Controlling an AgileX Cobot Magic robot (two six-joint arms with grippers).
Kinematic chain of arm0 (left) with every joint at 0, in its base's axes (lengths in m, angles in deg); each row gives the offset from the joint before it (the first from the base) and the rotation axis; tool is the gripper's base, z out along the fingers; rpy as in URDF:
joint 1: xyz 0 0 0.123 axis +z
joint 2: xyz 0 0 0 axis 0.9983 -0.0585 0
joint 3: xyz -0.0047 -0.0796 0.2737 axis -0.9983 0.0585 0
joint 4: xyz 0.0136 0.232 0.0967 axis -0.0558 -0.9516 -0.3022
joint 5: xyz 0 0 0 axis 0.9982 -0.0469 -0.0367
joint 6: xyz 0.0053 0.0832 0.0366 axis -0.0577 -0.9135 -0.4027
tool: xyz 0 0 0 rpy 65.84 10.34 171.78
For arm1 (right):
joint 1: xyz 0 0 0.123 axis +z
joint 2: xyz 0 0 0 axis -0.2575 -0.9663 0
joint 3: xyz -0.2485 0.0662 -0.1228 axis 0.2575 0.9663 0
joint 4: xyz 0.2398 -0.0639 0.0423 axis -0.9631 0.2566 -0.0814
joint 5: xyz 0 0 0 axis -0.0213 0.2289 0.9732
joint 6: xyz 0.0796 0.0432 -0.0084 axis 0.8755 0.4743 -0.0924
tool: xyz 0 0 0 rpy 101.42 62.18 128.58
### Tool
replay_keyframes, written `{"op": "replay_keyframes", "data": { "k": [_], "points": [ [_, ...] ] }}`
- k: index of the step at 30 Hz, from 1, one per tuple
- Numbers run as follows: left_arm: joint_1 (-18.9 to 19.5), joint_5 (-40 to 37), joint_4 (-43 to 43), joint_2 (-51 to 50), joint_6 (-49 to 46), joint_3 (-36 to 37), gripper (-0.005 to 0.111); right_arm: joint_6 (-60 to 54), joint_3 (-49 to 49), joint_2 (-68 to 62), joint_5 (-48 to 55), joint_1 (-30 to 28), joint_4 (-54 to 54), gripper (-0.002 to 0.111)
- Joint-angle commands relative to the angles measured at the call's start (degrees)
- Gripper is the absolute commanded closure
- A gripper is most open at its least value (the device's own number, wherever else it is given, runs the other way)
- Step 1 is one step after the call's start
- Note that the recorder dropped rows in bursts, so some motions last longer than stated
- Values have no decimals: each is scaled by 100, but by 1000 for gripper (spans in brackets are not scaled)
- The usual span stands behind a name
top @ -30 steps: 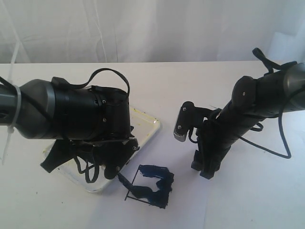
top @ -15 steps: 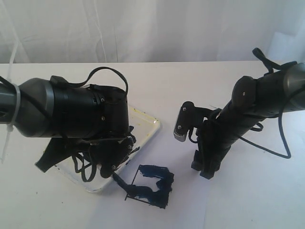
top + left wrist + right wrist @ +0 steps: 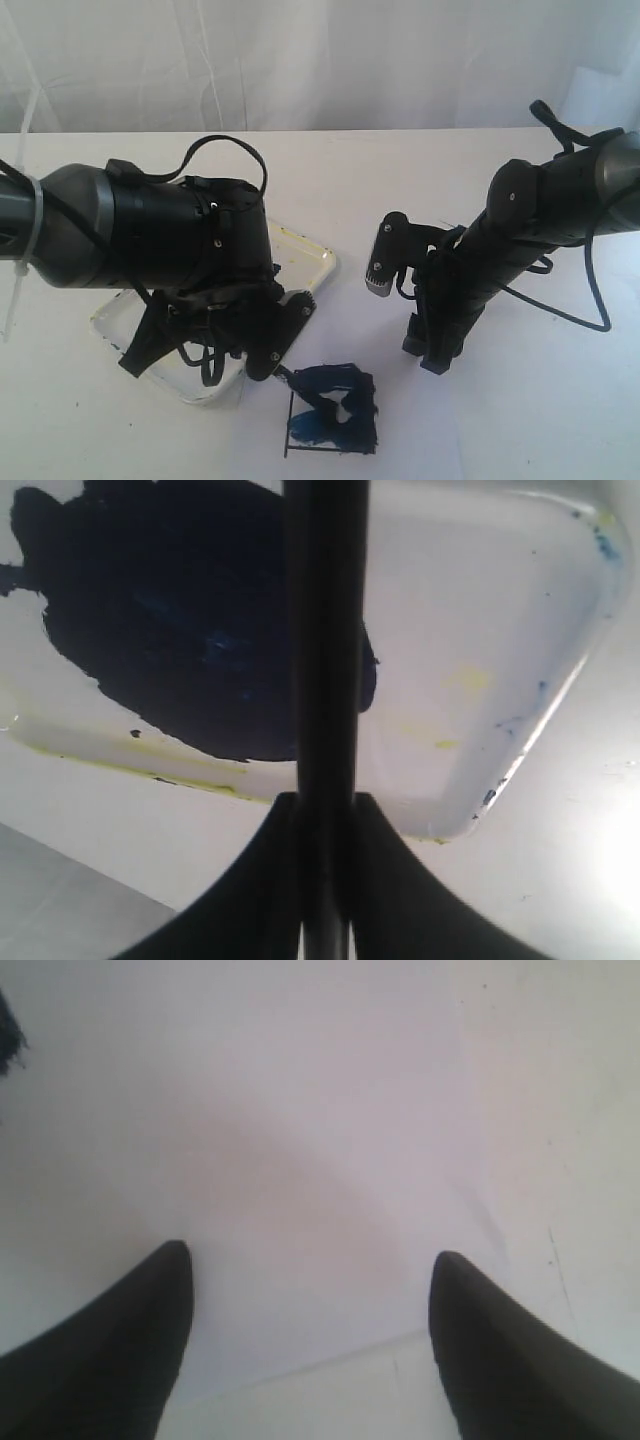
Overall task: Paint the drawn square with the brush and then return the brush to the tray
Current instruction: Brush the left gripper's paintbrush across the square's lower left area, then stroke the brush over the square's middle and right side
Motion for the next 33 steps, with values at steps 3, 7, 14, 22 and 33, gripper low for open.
{"op": "replay_keyframes", "data": {
  "k": [3,7,14,22,33],
  "points": [
    [-10,176,283,27,18,36,107,-12,23,-25,-1,-2,98,45],
    [-122,204,633,27,-266,36,107,-101,23,-25,-1,-2,98,45],
    [-393,-123,650,27,-348,36,107,-39,23,-25,-43,-2,98,45],
    [-407,-376,650,27,-309,36,107,-39,23,-25,-43,-2,98,45],
    [-395,-850,579,27,-108,36,107,-40,23,-25,-43,-2,87,45]
  ]
}}
